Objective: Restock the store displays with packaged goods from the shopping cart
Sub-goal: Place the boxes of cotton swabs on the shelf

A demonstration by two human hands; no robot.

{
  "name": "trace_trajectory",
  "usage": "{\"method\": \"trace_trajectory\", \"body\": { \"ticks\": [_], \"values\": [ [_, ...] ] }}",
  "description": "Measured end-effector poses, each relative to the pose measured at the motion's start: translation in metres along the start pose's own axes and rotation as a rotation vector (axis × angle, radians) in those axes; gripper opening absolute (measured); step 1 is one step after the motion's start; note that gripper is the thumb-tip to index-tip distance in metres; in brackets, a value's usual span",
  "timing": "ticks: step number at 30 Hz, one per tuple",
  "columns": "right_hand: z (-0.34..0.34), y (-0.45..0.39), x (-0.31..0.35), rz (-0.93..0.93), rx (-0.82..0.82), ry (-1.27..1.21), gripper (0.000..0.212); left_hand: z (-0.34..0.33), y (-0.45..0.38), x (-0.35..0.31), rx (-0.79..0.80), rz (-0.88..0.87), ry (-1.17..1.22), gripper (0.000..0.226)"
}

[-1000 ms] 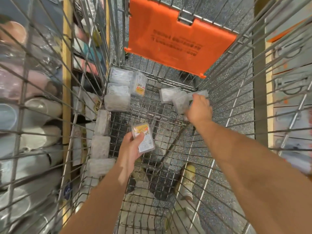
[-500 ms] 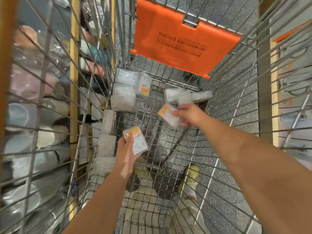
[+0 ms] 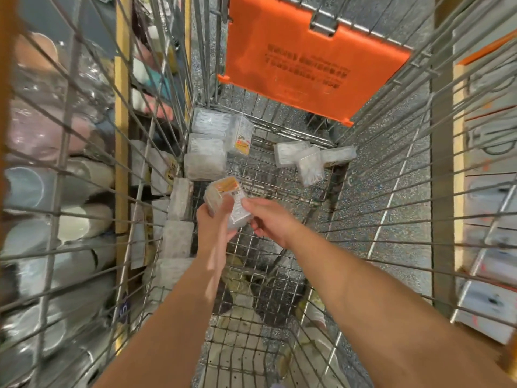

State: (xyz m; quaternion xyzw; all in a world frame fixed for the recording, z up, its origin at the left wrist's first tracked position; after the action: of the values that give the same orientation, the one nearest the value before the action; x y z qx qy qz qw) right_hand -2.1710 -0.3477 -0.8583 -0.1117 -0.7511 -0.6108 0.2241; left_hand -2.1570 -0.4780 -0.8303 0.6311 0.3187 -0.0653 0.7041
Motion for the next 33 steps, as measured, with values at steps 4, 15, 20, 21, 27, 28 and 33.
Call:
{"method": "trace_trajectory", "body": {
  "ticks": [4,15,20,21,27,28,33],
  "values": [
    [0.040,0.013,0.014,0.106,-0.238,-0.184,0.053,-0.012,0.003,-0.014,0.036,-0.083,-0.059,0.041],
    [0.161,0.007,0.066,0.177,-0.987,0.642,0.093,-0.007,0.018,0.015,0.100,-0.035,-0.086,0.025],
    [0.153,-0.002,0.061,0.235,-0.802,0.255,0.065,0.009,0.019,0.023,0.081,0.014,-0.092,0.042],
    [0.141,0.001,0.061,0.253,-0.684,0.091,0.059,0.011,0.022,0.020,0.063,0.023,-0.085,0.041],
    [0.033,0.043,0.054,0.063,-0.047,-0.601,0.030,0.015,0.064,-0.027,-0.007,-0.051,-0.067,0.057],
    [0.022,0.052,0.055,0.056,-0.006,-0.599,0.037,0.017,0.073,-0.034,-0.017,-0.079,-0.071,0.064],
    [-0.029,0.130,0.088,0.071,0.218,-0.471,0.063,0.036,0.156,-0.069,-0.052,-0.233,-0.005,0.054]
  ]
}}
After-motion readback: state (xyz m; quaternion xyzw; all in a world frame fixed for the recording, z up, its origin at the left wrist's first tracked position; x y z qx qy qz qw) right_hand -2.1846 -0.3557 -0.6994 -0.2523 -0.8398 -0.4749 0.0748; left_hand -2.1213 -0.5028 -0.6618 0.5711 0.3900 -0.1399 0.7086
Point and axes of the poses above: each hand's wrist, its own y-axis away from the middle knuckle, its own z-axis out of the back of the hand, x = y × z, the point moved 10 cm from there along -y, towards the middle knuckle
